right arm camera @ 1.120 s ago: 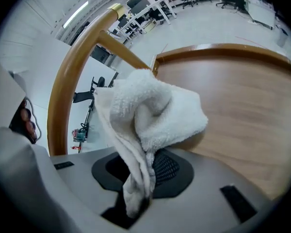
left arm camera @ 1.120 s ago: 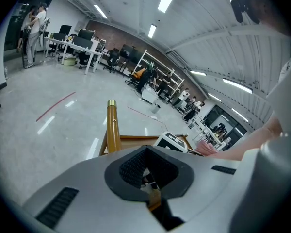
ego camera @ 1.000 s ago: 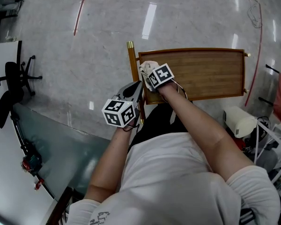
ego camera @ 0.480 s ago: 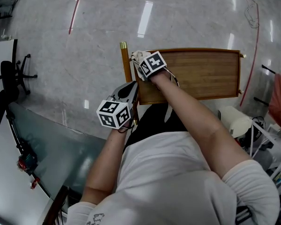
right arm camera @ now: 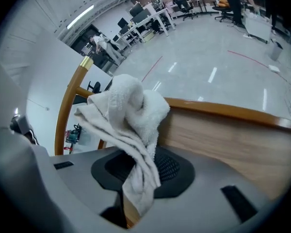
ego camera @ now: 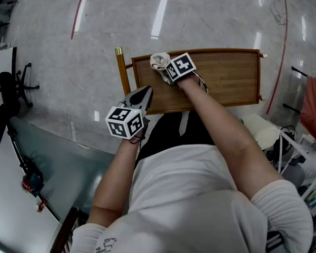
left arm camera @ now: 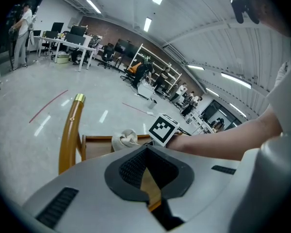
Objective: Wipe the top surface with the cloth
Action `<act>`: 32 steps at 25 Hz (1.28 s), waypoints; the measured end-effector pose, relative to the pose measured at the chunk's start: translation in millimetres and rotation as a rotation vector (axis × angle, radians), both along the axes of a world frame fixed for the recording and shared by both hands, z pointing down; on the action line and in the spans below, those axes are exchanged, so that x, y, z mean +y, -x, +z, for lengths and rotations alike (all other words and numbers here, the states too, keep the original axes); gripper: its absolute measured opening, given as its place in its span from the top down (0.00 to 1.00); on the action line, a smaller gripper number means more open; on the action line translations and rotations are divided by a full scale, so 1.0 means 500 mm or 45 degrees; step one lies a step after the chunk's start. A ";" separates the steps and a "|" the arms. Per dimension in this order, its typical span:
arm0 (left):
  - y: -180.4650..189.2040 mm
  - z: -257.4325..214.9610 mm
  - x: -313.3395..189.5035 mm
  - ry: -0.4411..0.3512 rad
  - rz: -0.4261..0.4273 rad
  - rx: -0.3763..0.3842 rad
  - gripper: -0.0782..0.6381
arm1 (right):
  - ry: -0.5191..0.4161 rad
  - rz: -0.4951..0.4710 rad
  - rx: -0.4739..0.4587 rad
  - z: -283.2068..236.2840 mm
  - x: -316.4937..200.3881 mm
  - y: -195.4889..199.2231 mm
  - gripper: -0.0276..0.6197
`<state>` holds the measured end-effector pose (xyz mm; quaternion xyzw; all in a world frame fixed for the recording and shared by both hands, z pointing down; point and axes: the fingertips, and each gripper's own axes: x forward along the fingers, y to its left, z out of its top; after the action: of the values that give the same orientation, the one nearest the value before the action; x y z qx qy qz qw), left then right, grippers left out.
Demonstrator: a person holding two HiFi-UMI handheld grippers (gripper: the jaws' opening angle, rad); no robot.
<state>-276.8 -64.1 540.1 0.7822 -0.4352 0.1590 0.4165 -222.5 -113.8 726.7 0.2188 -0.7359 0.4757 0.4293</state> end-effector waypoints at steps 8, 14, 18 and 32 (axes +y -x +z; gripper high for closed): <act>-0.211 -0.005 -0.025 0.015 0.111 0.004 0.88 | -0.003 0.142 0.046 -0.004 -0.035 -0.307 0.79; -0.357 0.003 -0.057 0.016 0.162 0.006 0.88 | -0.017 0.286 0.087 -0.004 -0.061 -0.562 0.79; -0.453 0.008 -0.080 0.013 0.167 0.011 0.88 | -0.040 0.359 0.131 -0.011 -0.075 -0.725 0.79; -0.543 0.028 -0.056 0.032 0.153 0.007 0.88 | -0.026 0.381 0.178 -0.010 0.007 -0.852 0.79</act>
<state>-5.6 -91.9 554.3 0.8021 -0.3844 0.1868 0.4171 203.5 -110.1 721.9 0.3628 -0.6683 0.5105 0.4014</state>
